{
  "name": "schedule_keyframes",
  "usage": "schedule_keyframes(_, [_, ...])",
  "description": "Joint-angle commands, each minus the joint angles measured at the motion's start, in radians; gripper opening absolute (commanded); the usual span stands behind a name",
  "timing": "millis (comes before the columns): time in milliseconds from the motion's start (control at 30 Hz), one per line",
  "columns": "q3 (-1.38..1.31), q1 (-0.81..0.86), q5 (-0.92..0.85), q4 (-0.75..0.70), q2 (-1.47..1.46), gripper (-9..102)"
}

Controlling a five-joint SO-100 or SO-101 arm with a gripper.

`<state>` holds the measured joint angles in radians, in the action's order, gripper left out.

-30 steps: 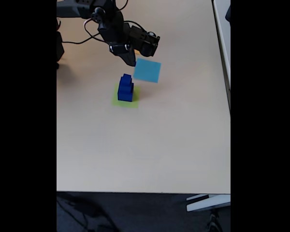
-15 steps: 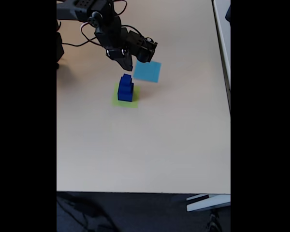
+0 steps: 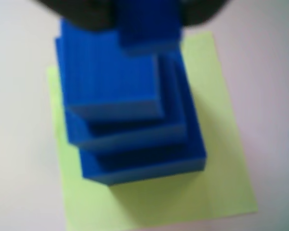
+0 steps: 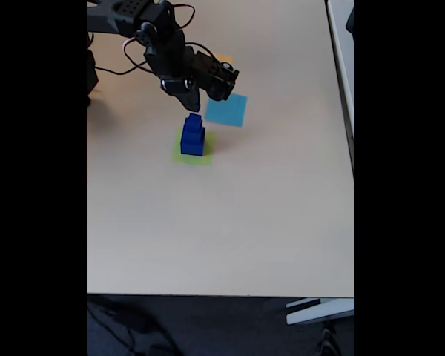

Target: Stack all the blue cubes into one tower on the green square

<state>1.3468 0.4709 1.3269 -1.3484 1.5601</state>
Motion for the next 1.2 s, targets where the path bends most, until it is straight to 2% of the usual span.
schedule_keyframes(0, [-0.006,0.009,-0.012,0.0,0.078,1])
schedule_keyframes(1167, [-0.071,0.041,-0.067,0.014,0.014,2])
